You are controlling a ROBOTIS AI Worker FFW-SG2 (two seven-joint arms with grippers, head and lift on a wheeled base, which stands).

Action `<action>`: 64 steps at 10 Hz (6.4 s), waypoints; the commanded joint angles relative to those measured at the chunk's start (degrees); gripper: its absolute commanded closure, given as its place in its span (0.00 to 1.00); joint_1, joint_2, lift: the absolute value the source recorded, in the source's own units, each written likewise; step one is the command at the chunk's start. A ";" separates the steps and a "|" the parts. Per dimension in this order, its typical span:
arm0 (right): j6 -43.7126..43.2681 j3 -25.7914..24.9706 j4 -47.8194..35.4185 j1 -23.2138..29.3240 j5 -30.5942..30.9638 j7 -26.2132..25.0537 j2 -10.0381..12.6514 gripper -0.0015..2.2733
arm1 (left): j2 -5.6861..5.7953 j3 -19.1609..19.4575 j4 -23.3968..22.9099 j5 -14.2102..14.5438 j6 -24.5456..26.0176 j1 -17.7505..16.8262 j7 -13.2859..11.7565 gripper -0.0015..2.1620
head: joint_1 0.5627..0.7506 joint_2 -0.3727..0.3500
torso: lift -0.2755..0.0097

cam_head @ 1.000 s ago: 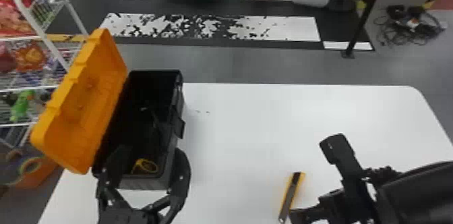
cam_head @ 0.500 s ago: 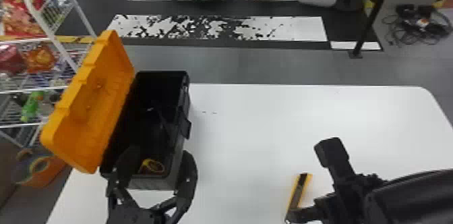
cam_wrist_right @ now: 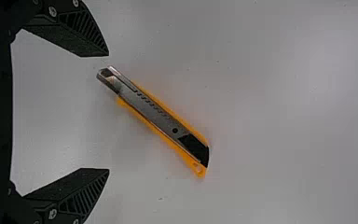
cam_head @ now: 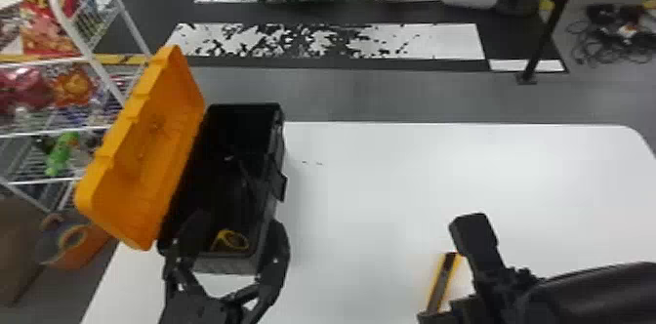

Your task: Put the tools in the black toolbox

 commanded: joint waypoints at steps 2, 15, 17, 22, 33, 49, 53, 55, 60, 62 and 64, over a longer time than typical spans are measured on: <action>0.12 0.05 1.61 -0.34 -0.37 -4.91 1.77 0.06 | 1.43 0.09 1.00 2.05 -0.70 -0.65 -0.92 0.02 | 0.70 0.72 | 0.83; -7.03 -2.24 10.31 -3.76 -6.70 -9.66 1.77 0.10 | 2.13 0.80 1.97 3.98 -0.88 -1.26 -3.03 0.02 | 0.70 0.72 | 0.83; -7.73 -2.15 10.49 -4.03 -7.49 -9.66 1.77 0.10 | 2.13 1.32 1.79 3.98 -0.88 -1.00 -3.03 0.02 | 0.70 0.72 | 0.83; -6.33 -1.88 10.75 -4.73 -6.97 -8.69 1.77 0.65 | 2.31 1.59 1.71 4.16 -0.88 -0.91 -3.11 0.02 | 0.70 0.75 | 0.83; -8.61 -1.36 2.58 0.98 -0.20 -1.75 1.77 0.99 | 2.22 1.68 1.53 4.34 -0.88 -1.17 -3.11 0.02 | 0.70 0.76 | 0.83; -38.67 5.59 -10.87 11.09 12.46 21.11 -0.22 0.99 | 2.22 -2.10 -5.59 4.51 21.27 -6.97 -24.47 0.02 | 0.70 0.67 | 0.83; -44.30 8.05 -10.87 11.53 13.60 25.59 -2.50 0.99 | 1.78 -1.75 -6.20 5.83 32.87 -12.51 -25.09 0.03 | 0.70 0.69 | 0.83; -45.18 7.87 -10.87 11.71 13.16 26.91 -3.30 0.99 | 1.52 -1.58 -5.85 5.83 35.86 -14.88 -24.38 0.03 | 0.70 0.71 | 0.83; -45.00 7.78 -10.78 10.39 11.05 27.26 -4.61 0.99 | 1.08 -2.02 -4.80 5.39 41.66 -19.02 -22.45 0.03 | 0.70 0.71 | 0.83; -45.00 7.52 -10.78 9.95 10.61 27.26 -4.70 0.99 | 0.90 -2.37 -4.80 5.30 47.11 -20.86 -23.33 0.19 | 0.70 0.69 | 0.83; -45.00 7.43 -10.78 9.95 10.35 27.35 -4.79 0.99 | 0.90 -2.54 -5.06 5.04 47.11 -20.77 -23.33 0.27 | 0.70 0.67 | 0.83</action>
